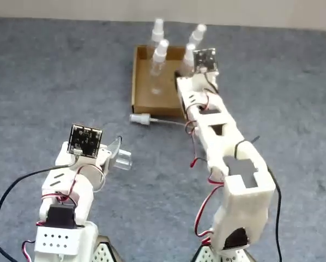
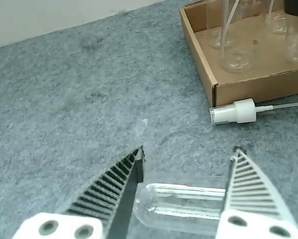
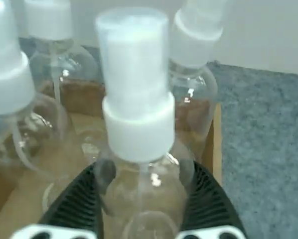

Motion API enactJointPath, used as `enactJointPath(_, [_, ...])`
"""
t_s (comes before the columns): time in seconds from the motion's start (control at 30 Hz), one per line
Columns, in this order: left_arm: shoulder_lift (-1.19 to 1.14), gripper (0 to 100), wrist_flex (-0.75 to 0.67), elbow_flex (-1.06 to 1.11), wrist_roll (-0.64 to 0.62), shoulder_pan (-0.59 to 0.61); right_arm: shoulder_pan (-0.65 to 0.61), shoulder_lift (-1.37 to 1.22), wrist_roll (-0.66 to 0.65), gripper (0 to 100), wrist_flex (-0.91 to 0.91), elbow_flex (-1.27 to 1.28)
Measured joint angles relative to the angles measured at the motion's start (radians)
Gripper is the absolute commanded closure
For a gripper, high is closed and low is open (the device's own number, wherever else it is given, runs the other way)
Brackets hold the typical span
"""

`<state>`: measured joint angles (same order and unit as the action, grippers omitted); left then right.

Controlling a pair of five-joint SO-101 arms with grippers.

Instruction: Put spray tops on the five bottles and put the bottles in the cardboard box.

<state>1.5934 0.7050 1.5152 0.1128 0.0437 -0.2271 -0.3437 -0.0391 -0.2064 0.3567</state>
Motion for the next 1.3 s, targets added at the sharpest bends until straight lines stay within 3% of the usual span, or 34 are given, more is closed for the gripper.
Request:
enactJointPath(1.2, [0.0,79,0.0,0.0,0.0,0.0,0.003,-0.08,0.005,99.5,-0.14,-0.002])
enactJointPath(1.3, [0.0,79,0.0,0.0,0.0,0.0,0.003,-0.08,0.005,96.0,-0.14,-0.002])
